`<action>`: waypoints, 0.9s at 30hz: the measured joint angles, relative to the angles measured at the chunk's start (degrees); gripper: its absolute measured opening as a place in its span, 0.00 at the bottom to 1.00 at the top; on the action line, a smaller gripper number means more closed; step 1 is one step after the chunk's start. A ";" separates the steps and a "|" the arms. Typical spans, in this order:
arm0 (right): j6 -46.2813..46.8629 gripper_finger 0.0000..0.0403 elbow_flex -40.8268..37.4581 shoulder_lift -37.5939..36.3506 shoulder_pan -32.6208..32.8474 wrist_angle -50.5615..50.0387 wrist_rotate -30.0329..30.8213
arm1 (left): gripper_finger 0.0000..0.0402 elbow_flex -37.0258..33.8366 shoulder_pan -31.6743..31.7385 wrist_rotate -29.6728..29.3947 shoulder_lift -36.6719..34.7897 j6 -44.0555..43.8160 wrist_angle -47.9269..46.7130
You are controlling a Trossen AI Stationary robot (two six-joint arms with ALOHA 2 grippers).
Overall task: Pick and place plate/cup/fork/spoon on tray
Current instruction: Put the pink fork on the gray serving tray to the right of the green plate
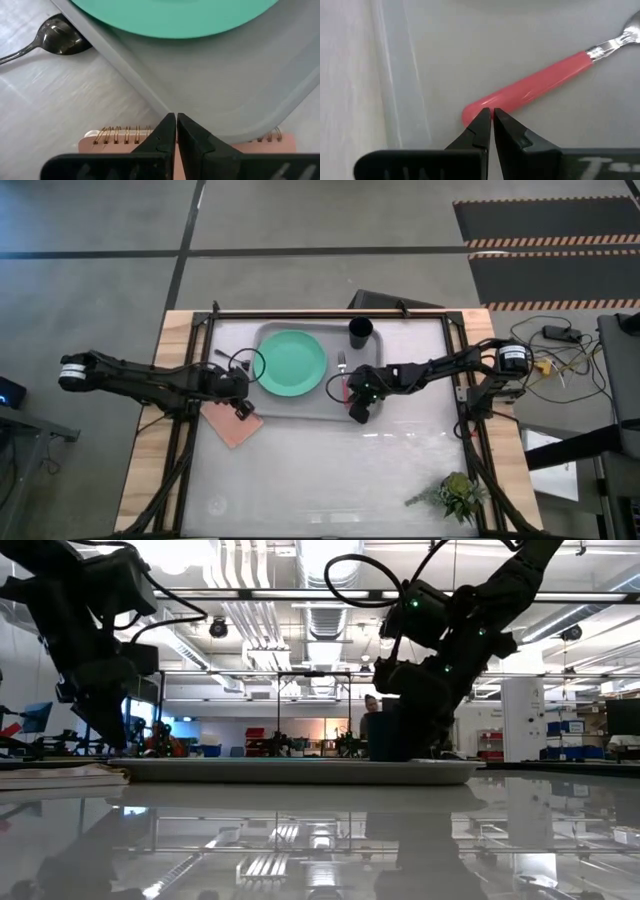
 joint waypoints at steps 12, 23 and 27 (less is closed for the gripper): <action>1.23 0.03 0.07 -4.62 0.02 -9.93 -0.63 | 0.00 0.00 0.00 -0.04 -5.01 0.00 -0.50; 2.70 0.03 -0.04 -6.29 -0.04 -24.34 7.16 | 0.00 0.00 -0.02 -4.94 -9.17 0.01 -0.31; 1.89 0.03 -0.13 -6.29 -0.35 -24.79 9.18 | 0.00 0.00 -0.02 -7.04 -10.72 0.03 0.54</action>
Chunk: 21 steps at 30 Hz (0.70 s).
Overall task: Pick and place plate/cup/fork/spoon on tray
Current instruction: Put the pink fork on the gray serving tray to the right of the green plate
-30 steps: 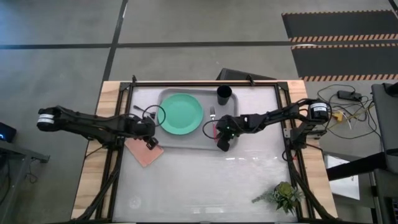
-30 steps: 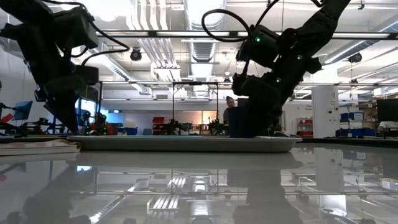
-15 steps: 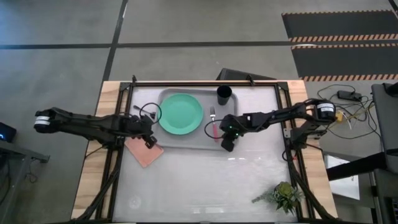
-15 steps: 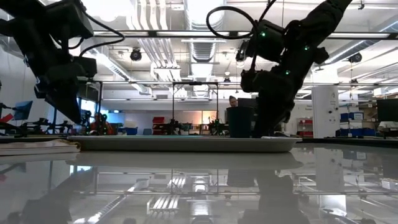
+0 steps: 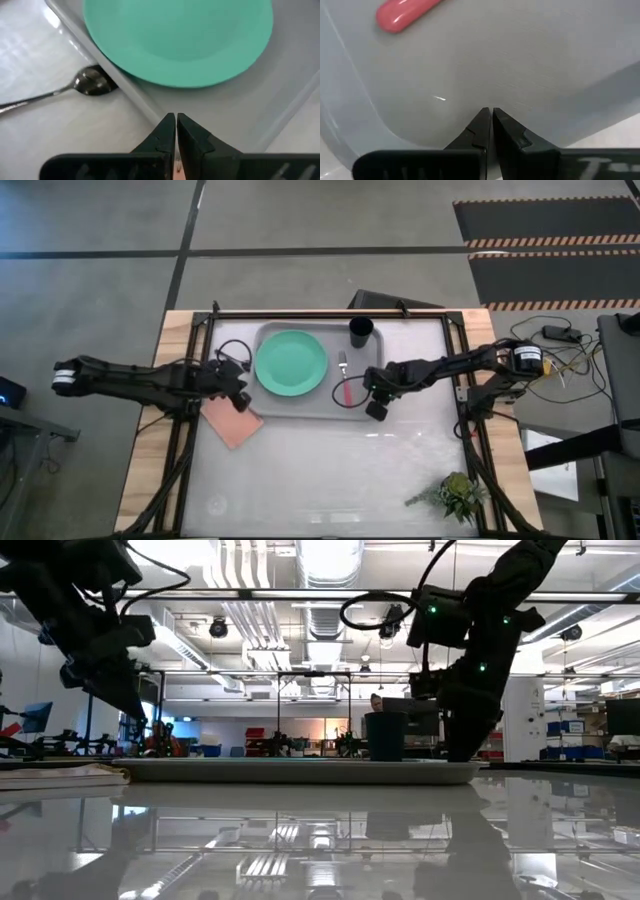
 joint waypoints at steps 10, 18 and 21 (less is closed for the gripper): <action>-4.41 0.03 -0.07 -0.01 -3.48 -1.55 4.75 | 0.00 0.00 0.00 -5.08 -1.37 3.21 6.37; -5.38 0.03 1.30 -0.63 -4.70 -1.67 3.33 | 0.00 0.00 0.00 -5.55 0.05 11.42 17.70; -4.84 0.03 2.58 -0.82 -4.70 -1.46 1.35 | 0.00 0.00 0.00 -5.56 0.82 17.63 24.24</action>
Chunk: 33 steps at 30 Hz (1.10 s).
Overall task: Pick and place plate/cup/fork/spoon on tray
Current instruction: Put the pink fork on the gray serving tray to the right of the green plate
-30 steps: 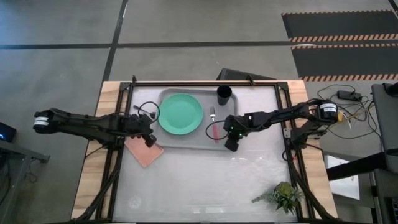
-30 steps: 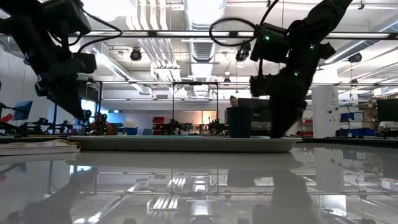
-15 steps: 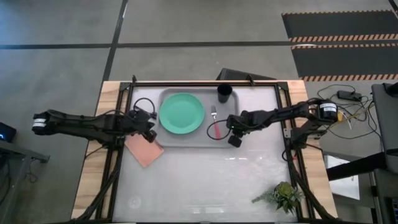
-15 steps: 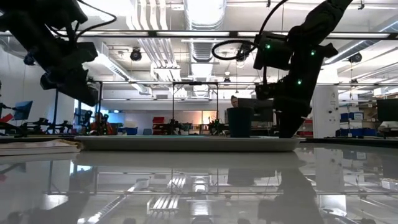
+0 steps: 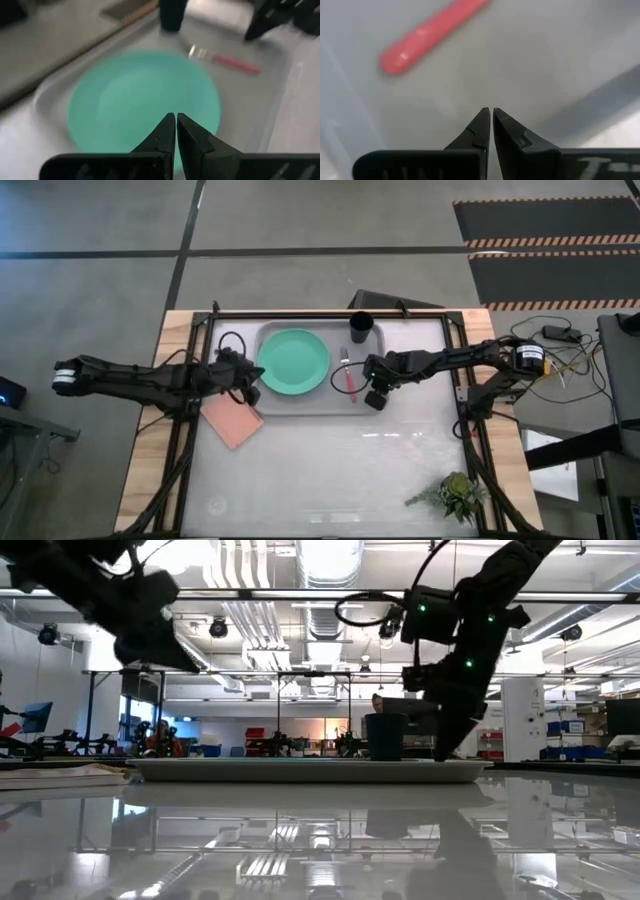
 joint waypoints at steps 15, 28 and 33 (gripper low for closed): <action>3.28 0.03 0.28 0.02 1.05 15.83 -6.13 | 0.00 0.04 0.01 0.03 1.20 30.81 36.08; 8.26 0.03 -2.27 0.06 2.30 18.51 -4.67 | 0.00 -2.05 0.03 0.03 1.31 33.50 36.76; 9.08 0.03 -2.61 2.32 2.79 19.26 -4.64 | 0.00 -2.05 0.09 0.03 1.20 33.52 36.79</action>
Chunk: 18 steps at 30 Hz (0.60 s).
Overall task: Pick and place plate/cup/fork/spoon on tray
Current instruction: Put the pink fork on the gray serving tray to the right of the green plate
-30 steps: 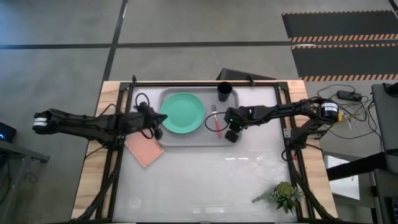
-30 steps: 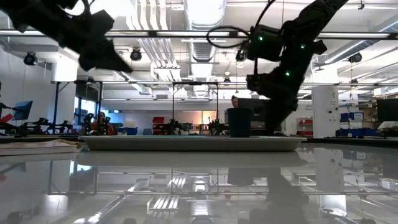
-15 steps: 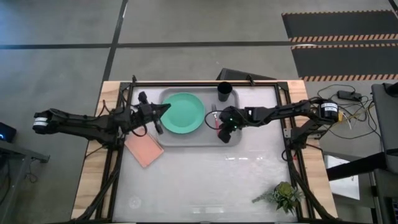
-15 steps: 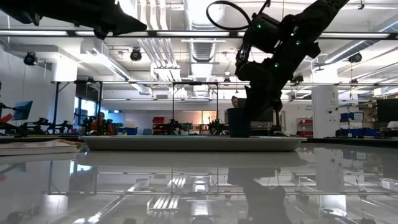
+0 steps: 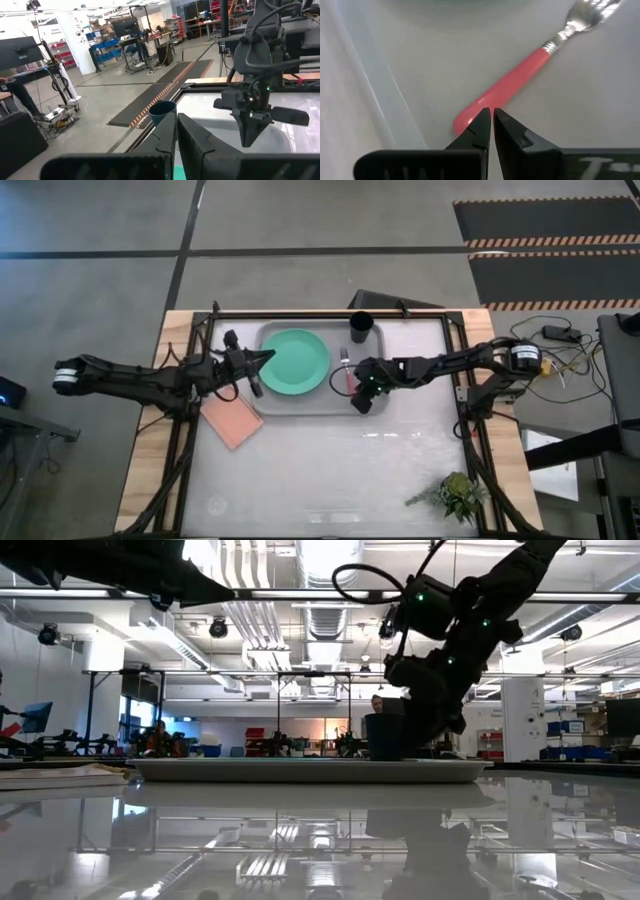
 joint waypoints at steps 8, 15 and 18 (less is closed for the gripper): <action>-0.32 0.03 0.24 3.66 0.51 2.41 -0.09 | 0.00 -0.05 0.00 0.02 -0.15 0.02 0.05; -0.36 0.03 0.28 3.85 0.51 6.22 -0.11 | 0.00 -0.15 0.00 0.02 -0.24 0.28 -0.04; -1.00 0.03 0.31 3.82 0.51 8.04 -0.18 | 0.00 -0.15 0.00 0.02 -0.24 0.28 0.00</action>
